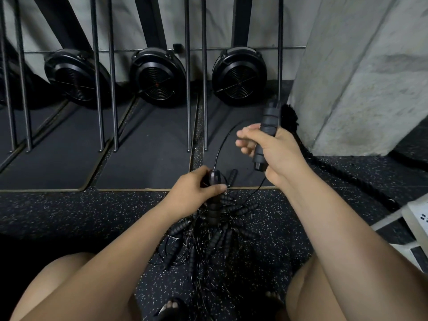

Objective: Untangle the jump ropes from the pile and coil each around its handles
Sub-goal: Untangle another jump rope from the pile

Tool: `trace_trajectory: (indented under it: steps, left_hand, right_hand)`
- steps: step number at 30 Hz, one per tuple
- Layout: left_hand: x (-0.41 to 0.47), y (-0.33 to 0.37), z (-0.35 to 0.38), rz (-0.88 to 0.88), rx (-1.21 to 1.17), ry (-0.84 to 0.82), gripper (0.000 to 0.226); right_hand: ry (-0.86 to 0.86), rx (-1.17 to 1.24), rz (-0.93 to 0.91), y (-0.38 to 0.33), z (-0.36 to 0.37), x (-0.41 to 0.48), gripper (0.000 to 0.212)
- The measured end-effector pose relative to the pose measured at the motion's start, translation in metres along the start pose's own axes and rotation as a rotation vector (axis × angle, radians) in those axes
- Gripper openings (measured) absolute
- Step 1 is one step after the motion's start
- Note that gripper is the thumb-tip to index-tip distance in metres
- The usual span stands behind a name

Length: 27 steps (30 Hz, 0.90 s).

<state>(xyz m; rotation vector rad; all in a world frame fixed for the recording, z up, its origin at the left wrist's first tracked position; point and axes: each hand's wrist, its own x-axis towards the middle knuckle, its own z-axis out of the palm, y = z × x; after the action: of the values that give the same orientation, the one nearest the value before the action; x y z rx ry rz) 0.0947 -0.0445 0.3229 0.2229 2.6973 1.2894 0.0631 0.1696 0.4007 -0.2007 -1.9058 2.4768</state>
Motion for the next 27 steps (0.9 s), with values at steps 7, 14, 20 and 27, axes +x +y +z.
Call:
trace_trajectory:
  steps: [7,14,20,27]
  left_hand:
    - [-0.011,0.015,-0.008,-0.082,-0.511,0.109,0.026]
    - [-0.017,0.016,-0.026,-0.117,-0.789,0.099,0.031]
    - [-0.023,0.019,-0.038,-0.101,-0.898,0.046,0.022]
    - [-0.023,0.017,-0.044,-0.047,-0.87,0.022,0.03]
  right_hand:
    - [-0.097,-0.327,0.146,0.015,0.011,-0.015,0.027]
    - [-0.1,-0.217,0.155,0.027,0.038,-0.036,0.021]
    - [-0.154,-0.348,0.022,0.045,0.051,-0.042,0.028]
    - [-0.179,-0.266,-0.023,0.047,0.061,-0.053,0.018]
